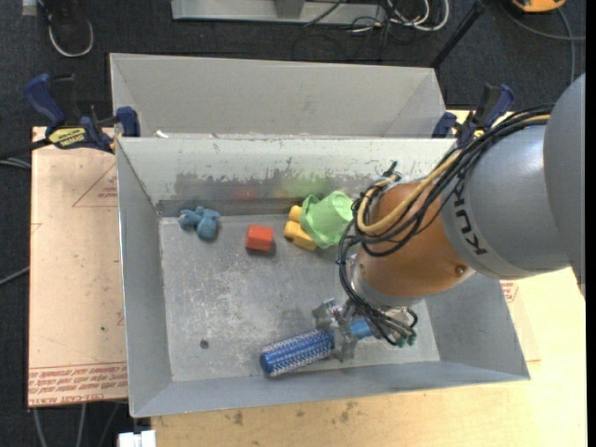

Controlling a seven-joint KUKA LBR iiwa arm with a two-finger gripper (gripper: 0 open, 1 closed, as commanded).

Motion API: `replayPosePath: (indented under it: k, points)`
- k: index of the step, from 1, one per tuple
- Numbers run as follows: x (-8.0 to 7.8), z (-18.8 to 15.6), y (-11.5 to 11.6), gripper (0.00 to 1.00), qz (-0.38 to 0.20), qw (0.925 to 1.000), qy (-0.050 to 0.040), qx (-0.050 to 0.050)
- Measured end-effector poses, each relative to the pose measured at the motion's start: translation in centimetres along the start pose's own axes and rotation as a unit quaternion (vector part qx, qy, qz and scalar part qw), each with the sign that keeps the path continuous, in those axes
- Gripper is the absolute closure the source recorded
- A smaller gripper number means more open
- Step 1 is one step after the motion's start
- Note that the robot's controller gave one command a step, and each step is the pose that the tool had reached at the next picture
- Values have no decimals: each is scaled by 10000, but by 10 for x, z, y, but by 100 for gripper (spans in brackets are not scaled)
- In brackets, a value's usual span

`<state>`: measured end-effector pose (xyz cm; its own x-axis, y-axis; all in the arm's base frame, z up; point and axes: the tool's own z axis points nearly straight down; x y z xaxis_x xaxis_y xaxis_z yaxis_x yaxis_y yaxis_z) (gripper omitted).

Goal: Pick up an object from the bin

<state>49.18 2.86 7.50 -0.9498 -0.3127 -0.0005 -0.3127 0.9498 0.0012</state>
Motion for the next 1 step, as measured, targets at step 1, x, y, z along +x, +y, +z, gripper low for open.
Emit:
replayPosePath:
  k: [1]
  points:
    - [-2, -108, 0, 100, 7, 10000, -41, 13]
